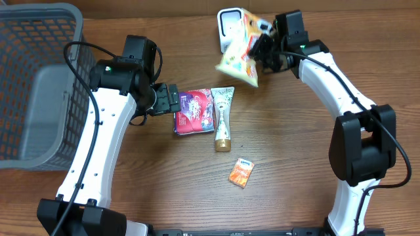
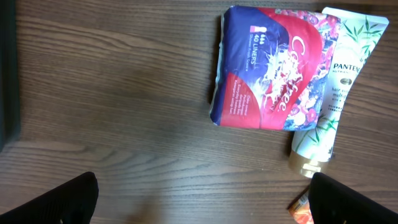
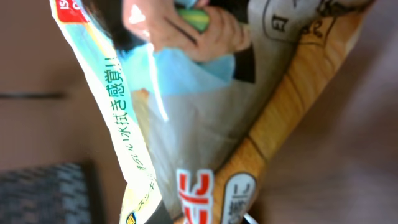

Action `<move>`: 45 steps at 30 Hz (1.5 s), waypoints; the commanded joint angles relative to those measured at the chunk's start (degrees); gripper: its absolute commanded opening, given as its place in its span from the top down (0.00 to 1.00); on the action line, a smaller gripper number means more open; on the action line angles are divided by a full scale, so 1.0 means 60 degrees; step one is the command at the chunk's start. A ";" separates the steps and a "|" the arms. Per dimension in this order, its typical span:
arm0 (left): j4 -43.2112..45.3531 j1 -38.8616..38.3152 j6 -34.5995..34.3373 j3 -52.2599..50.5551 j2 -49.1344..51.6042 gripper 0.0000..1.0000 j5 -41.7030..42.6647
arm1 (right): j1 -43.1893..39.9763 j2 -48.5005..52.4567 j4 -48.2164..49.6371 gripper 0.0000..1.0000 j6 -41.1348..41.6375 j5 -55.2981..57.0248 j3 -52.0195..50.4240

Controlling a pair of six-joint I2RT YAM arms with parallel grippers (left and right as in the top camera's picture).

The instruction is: Scan the item barcode

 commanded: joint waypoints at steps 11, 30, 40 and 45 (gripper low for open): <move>0.0018 -0.0029 -0.0098 0.0066 -0.0015 0.00 -0.0091 | 0.0634 0.0459 0.4404 0.96 0.2492 0.2718 0.0248; 0.0022 -0.0029 -0.0098 0.0066 -0.0015 0.00 -0.0091 | 0.0914 0.1650 0.6007 0.96 0.2364 0.2692 0.0251; 0.0018 -0.0029 -0.0098 0.0066 -0.0015 0.00 -0.0091 | 0.0153 0.1286 0.5807 0.96 0.1366 0.1963 0.0251; 0.0022 -0.0029 -0.0098 0.0066 -0.0015 0.00 -0.0091 | -0.0718 0.0357 0.4739 0.96 0.1202 0.1971 0.0251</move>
